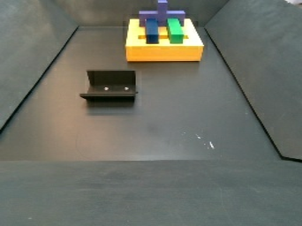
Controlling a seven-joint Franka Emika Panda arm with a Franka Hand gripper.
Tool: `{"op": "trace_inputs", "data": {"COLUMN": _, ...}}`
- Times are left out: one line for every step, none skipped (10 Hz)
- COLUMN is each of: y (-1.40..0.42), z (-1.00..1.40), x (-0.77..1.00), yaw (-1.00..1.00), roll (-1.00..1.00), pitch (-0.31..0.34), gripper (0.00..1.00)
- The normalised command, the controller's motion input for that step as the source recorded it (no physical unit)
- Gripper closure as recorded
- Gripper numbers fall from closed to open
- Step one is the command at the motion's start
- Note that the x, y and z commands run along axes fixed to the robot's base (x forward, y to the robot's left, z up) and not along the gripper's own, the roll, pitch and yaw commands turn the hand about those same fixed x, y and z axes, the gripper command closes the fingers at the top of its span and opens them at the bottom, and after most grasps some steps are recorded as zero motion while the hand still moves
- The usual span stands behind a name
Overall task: Pick up the red object. Move up. Place the red object on the fixture. Regrasp the red object. Move to above the board. Insert the red object.
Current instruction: Move to above the board.
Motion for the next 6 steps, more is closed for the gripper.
{"op": "trace_inputs", "data": {"y": -1.40, "z": 0.26, "x": -1.22, "yaw": 0.09, "roll": -1.00, "pitch": 0.067, "gripper": 1.00}}
{"op": "trace_inputs", "data": {"y": -1.40, "z": 0.25, "x": -1.26, "yaw": 0.10, "roll": -1.00, "pitch": 0.054, "gripper": 1.00}}
{"op": "trace_inputs", "data": {"y": -0.78, "z": 0.14, "x": -0.74, "yaw": 0.10, "roll": -1.00, "pitch": 0.038, "gripper": 1.00}}
{"op": "trace_inputs", "data": {"y": -0.28, "z": 0.04, "x": -0.33, "yaw": 0.10, "roll": -1.00, "pitch": 0.028, "gripper": 1.00}}
{"op": "trace_inputs", "data": {"y": -0.14, "z": 0.03, "x": -0.18, "yaw": 0.09, "roll": -1.00, "pitch": 0.022, "gripper": 1.00}}
{"op": "trace_inputs", "data": {"y": -0.08, "z": 0.02, "x": -0.13, "yaw": 0.09, "roll": -1.00, "pitch": -0.001, "gripper": 1.00}}
